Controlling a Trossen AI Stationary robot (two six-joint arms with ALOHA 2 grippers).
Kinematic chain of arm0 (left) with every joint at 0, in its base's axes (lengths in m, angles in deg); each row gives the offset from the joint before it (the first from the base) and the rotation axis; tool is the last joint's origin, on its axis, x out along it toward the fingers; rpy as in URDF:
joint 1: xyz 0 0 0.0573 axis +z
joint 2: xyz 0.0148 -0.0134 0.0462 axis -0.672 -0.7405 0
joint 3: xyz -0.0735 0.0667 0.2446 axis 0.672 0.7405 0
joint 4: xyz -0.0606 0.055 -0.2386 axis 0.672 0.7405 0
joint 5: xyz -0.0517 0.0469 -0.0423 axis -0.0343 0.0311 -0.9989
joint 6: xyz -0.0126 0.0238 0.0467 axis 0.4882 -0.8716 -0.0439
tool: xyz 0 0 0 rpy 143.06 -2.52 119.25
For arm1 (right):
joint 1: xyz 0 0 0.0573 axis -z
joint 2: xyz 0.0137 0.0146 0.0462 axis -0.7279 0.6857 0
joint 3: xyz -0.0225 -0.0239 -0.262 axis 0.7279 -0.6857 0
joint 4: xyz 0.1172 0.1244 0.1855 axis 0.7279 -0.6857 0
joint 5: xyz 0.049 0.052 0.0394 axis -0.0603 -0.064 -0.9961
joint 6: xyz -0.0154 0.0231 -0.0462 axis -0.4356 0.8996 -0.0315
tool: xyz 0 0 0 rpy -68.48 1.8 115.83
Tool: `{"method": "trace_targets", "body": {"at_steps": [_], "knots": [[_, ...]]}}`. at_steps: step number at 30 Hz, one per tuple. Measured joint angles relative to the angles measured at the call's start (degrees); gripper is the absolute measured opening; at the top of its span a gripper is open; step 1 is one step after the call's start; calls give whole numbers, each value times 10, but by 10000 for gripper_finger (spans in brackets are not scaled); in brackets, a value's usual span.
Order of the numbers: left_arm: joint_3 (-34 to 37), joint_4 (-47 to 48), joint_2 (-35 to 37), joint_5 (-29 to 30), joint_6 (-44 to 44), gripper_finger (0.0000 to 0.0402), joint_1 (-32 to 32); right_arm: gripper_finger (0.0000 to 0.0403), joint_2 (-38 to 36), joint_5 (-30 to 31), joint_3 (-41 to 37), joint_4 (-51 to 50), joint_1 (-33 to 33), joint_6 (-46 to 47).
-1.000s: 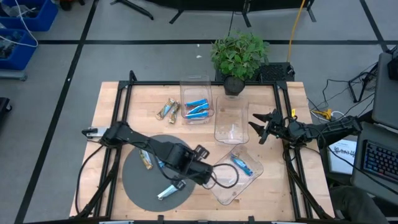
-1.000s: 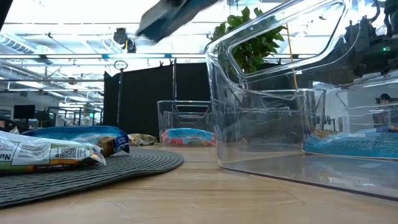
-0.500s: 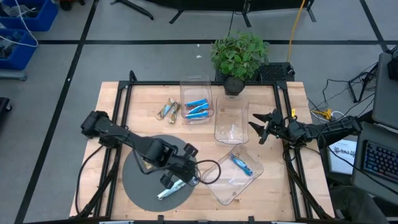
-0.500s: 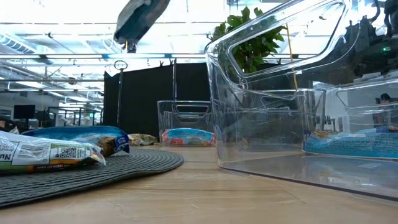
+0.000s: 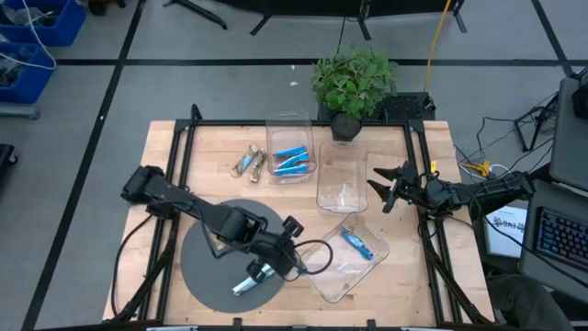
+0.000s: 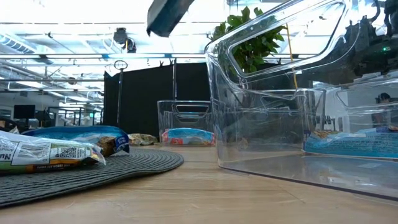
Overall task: Pick and place Granola Bars by type
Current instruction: Put the blue granola bar into the bottom transparent bin
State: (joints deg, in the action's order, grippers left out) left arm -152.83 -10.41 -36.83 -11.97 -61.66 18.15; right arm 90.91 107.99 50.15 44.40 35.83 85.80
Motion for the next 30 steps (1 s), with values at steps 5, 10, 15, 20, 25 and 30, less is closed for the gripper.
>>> {"method": "trace_targets", "body": {"at_steps": [5, 10, 15, 20, 25, 30], "knots": [[-17, 0, -19, 6, 0, 5, 2, 224, 0, 0, 0, 0, 0, 0], [-67, 8, -60, 7, -8, 5, 4, 224, 0, 0, 0, 0, 0, 0], [-148, 30, -107, 8, -25, 5, 8, 224, 0, 0, 0, 0, 0, 0], [-214, 59, -157, -1, -42, 5, 11, 224, 0, 0, 0, 0, 0, 0], [-251, 71, -191, -6, -45, 5, 12, 224, 0, 0, 0, 0, 0, 0], [-263, 69, -213, -6, -44, 5, 12, 224, 0, 0, 0, 0, 0, 0]]}}
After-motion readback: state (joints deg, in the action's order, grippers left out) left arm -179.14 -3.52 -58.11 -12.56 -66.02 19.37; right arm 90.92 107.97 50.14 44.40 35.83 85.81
